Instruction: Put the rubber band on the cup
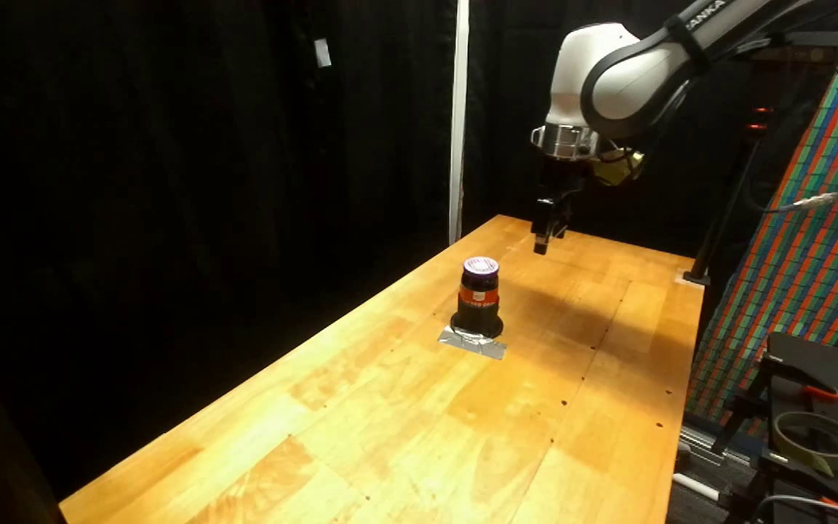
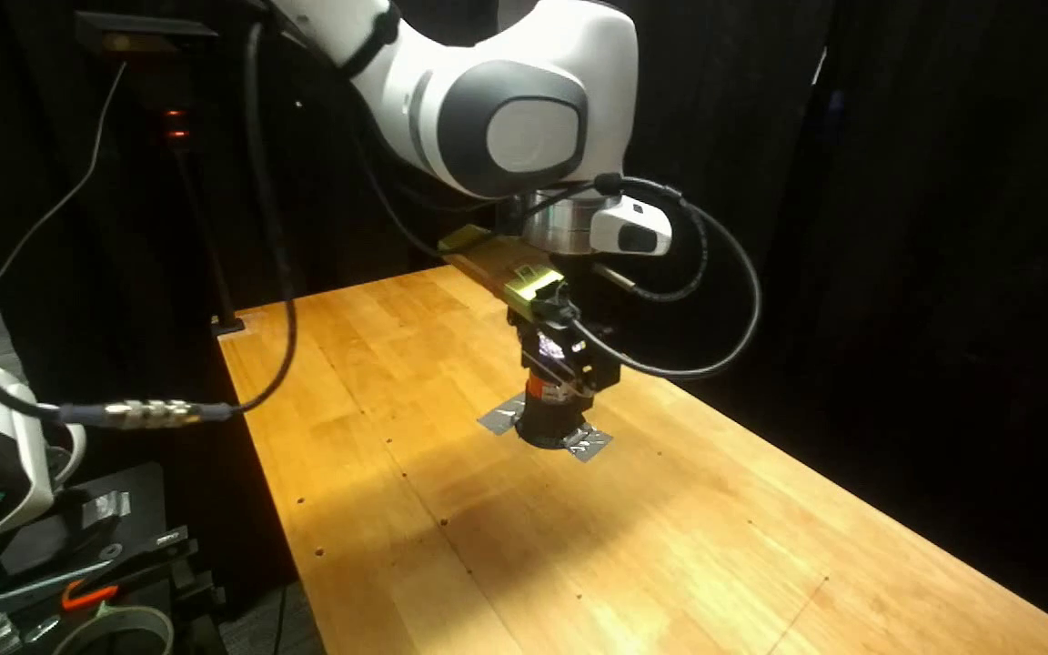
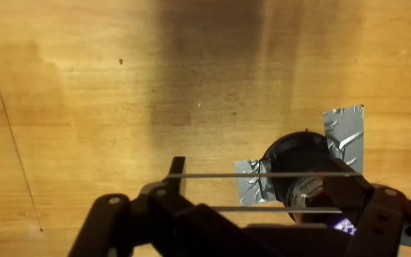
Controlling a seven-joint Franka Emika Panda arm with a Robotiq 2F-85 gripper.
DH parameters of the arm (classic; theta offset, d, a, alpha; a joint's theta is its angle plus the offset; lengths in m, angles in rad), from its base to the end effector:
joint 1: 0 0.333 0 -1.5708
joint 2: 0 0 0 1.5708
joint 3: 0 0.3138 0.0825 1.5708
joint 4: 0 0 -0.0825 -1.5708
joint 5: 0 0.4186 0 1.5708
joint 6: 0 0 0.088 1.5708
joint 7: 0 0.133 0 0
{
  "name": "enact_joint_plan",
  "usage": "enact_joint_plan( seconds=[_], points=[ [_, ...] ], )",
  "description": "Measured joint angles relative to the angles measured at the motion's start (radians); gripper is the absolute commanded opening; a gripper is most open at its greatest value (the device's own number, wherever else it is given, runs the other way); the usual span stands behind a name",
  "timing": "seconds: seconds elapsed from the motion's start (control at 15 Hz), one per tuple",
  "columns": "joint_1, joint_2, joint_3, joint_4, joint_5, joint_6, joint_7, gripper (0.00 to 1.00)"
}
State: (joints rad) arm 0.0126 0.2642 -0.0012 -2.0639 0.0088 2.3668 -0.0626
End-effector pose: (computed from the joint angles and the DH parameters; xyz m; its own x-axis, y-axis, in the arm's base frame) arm 0.6155 0.0073 0.2573 0.9969 0.0677 0.0390 0.0679 -0.9977 -0.0037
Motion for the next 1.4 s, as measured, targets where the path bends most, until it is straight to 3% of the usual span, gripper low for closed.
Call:
enact_joint_plan(
  seconds=[0.33, 0.67, 1.4],
  points=[
    [0.0, 0.211, 0.036, 0.262, 0.068, -0.003, 0.003, 1.0],
    [0.002, 0.336, 0.083, 0.438, 0.118, -0.049, 0.014, 1.0],
    [0.052, 0.466, 0.087, 0.605, 0.087, -0.224, 0.049, 1.0]
  ],
)
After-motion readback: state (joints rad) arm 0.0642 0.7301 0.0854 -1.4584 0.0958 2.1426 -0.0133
